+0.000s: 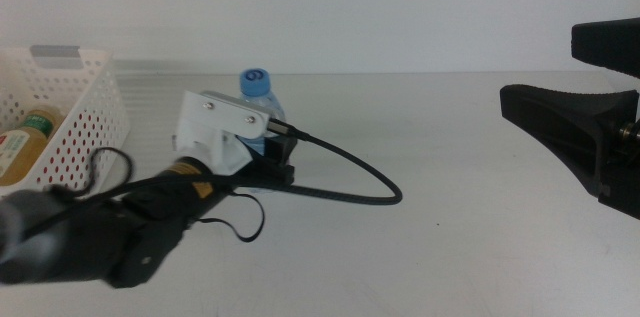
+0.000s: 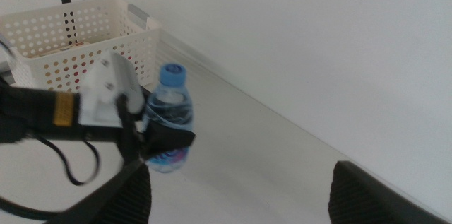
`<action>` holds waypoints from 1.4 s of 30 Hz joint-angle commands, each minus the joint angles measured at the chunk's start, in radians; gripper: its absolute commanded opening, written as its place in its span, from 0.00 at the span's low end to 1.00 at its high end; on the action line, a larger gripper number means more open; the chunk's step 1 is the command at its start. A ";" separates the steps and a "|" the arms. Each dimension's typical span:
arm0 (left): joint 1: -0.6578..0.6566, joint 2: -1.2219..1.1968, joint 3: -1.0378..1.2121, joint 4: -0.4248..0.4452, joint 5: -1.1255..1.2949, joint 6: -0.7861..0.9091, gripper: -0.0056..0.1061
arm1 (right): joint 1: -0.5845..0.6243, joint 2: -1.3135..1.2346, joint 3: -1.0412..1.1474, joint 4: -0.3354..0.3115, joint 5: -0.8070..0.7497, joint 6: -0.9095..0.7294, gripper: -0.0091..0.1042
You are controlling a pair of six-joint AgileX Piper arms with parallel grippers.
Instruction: Use arms to grab the bottles and put them into the dustbin to the left of the table.
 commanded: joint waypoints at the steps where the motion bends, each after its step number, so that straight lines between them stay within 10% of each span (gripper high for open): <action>1: 0.001 -0.126 -0.002 -0.017 -0.052 0.004 0.01 | 0.003 -0.002 -0.024 -0.008 -0.072 -0.009 0.66; 16: 0.016 -0.458 -0.004 -0.122 0.349 0.170 0.01 | 0.003 -0.002 -0.024 -0.008 -0.072 -0.009 0.66; 42: 0.592 -0.441 -0.592 -0.160 1.470 0.236 0.01 | 0.003 -0.002 -0.024 -0.008 -0.070 -0.009 0.66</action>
